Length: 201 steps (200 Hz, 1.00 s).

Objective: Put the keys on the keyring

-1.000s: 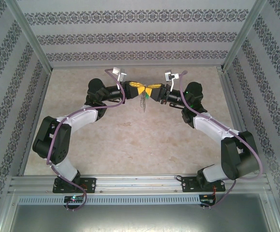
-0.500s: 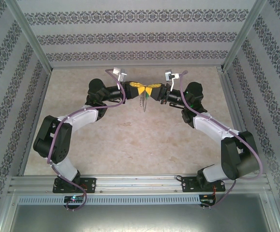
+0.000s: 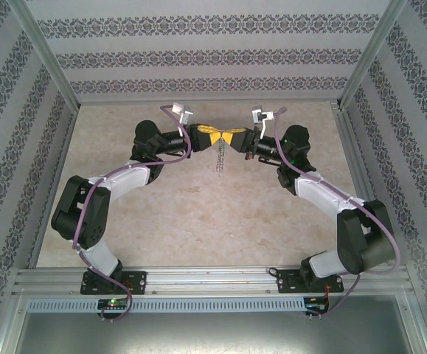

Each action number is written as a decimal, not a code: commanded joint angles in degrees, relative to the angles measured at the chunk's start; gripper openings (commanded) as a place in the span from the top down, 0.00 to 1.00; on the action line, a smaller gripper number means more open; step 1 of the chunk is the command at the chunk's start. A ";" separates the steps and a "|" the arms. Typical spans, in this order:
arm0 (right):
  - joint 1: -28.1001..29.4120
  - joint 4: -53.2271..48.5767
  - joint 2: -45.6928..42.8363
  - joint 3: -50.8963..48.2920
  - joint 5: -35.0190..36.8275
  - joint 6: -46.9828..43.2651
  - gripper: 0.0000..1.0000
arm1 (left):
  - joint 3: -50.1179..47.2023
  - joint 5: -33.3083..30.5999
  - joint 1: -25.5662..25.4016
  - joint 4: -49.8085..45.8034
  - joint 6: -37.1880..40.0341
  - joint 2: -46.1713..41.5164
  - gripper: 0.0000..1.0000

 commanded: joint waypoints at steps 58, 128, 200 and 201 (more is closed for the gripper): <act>-3.05 -19.33 -2.17 4.72 -1.40 -16.94 1.00 | 0.54 1.05 6.22 -12.58 10.57 -5.77 0.59; -2.58 -47.64 -3.77 14.02 2.50 -40.19 1.00 | 10.21 3.25 6.25 -50.06 34.26 -6.81 0.44; -1.25 -59.26 -2.07 20.22 -0.18 -48.66 1.00 | 20.67 -1.37 2.91 -79.41 55.34 -3.97 0.41; -1.20 -59.30 -2.09 20.23 -0.25 -48.68 1.00 | 20.77 -1.38 2.86 -79.66 55.46 -3.84 0.41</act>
